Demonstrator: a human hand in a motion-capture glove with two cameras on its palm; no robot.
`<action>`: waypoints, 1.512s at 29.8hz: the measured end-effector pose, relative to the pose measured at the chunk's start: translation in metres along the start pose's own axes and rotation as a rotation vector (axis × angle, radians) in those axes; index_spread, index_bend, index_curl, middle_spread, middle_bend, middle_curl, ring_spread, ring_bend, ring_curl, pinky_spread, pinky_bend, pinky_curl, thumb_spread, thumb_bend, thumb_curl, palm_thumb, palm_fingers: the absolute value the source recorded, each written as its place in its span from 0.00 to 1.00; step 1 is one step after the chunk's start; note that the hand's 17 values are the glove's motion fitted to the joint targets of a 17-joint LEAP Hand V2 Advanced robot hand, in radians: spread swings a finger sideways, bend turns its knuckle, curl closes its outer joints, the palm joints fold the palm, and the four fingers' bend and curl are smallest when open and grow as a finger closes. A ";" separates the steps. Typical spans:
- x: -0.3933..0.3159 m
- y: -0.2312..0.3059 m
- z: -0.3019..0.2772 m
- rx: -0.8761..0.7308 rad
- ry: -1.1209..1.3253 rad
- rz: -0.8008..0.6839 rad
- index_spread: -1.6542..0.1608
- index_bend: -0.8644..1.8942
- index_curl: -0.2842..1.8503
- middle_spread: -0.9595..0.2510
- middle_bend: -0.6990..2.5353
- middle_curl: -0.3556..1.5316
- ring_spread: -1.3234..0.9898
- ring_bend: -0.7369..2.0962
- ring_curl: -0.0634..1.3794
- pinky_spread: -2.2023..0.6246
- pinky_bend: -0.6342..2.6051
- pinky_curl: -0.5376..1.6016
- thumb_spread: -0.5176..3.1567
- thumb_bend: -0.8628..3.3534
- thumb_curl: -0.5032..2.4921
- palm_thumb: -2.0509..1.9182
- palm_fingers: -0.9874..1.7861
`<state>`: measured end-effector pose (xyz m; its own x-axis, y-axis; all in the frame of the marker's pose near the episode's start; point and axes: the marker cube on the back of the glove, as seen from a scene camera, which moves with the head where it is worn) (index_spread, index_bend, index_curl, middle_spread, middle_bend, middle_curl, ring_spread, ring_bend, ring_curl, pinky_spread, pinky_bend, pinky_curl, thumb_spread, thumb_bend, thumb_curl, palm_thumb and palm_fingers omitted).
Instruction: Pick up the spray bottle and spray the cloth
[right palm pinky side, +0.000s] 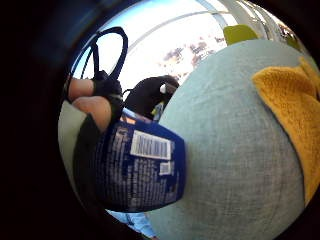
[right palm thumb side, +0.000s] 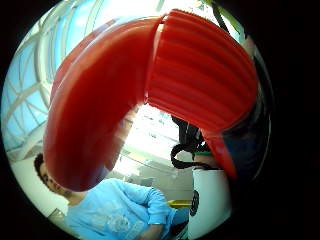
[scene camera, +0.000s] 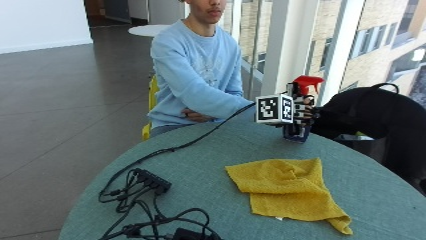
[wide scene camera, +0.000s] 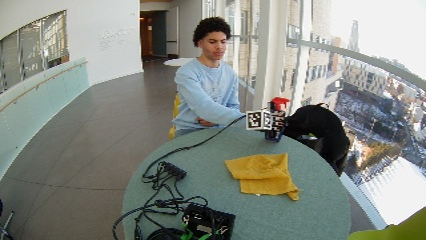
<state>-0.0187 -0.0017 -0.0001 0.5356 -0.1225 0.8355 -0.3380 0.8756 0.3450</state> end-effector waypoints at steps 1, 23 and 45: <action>0.001 0.000 -0.001 0.004 -0.003 0.007 0.78 0.36 0.34 0.70 0.30 0.44 0.53 0.40 0.29 0.80 0.26 0.42 0.34 0.20 0.40 0.75 0.74; 0.009 0.034 -0.029 -0.059 0.072 0.024 0.74 0.32 0.23 0.71 0.33 0.44 0.53 0.42 0.31 0.82 0.28 0.43 0.41 0.20 0.36 0.73 0.64; 0.001 0.203 -0.155 -0.141 0.503 -0.037 0.72 0.35 0.23 0.71 0.31 0.42 0.53 0.41 0.30 0.82 0.28 0.42 0.42 0.20 0.34 0.73 0.62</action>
<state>0.0333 0.2485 0.0048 0.8626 0.0545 0.5030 -0.2228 0.9335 0.2809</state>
